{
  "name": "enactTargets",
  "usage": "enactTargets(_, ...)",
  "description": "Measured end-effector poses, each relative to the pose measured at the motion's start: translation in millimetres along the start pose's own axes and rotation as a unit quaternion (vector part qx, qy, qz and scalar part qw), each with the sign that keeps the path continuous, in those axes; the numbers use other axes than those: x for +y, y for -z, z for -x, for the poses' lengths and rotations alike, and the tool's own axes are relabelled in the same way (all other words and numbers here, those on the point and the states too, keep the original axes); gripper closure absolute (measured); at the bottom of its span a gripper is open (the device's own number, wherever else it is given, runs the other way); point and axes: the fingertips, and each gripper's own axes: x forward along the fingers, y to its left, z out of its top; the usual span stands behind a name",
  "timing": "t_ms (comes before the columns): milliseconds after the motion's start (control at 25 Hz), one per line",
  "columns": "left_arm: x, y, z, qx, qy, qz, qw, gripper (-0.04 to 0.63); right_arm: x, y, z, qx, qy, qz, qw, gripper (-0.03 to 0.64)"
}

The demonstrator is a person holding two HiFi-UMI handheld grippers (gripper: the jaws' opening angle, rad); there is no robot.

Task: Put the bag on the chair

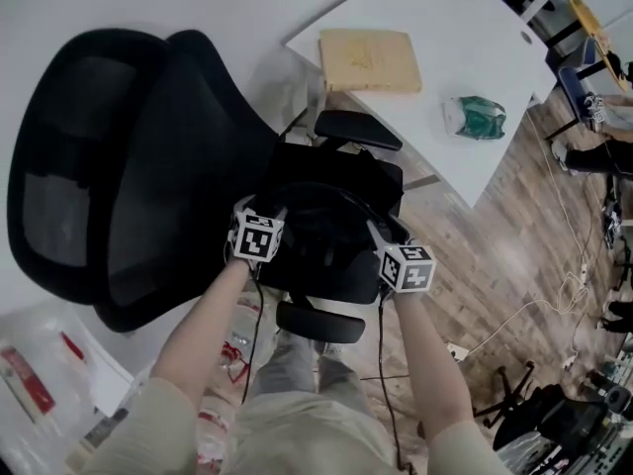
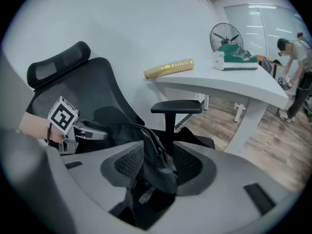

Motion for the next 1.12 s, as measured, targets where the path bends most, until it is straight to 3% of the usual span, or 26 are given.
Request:
enactTargets(120, 4, -8, 23, -0.016, -0.024, -0.008, 0.9996, 0.308, 5, -14, 25, -0.016, -0.005, 0.017, 1.0, 0.426)
enactTargets(360, -18, -35, 89, -0.066, -0.027, -0.001, 0.9975, 0.308, 20, -49, 89, -0.071, -0.016, 0.032, 0.997, 0.426)
enactTargets(640, -57, -74, 180, -0.149, -0.046, -0.021, 0.9876, 0.346, 44, -100, 178, -0.147, -0.045, 0.05, 0.987, 0.459)
enactTargets(760, -81, -90, 226, -0.198, -0.055, -0.034, 0.978, 0.37, 55, -122, 223, -0.191, -0.055, 0.067, 0.978, 0.5)
enactTargets(920, -113, -110, 282, -0.272, -0.061, -0.048, 0.959, 0.424, 72, -147, 284, -0.247, -0.069, 0.094, 0.962, 0.543)
enactTargets(1120, -156, -121, 343, -0.331, -0.059, -0.082, 0.9381, 0.474, 95, -162, 346, -0.29, -0.088, 0.123, 0.945, 0.552)
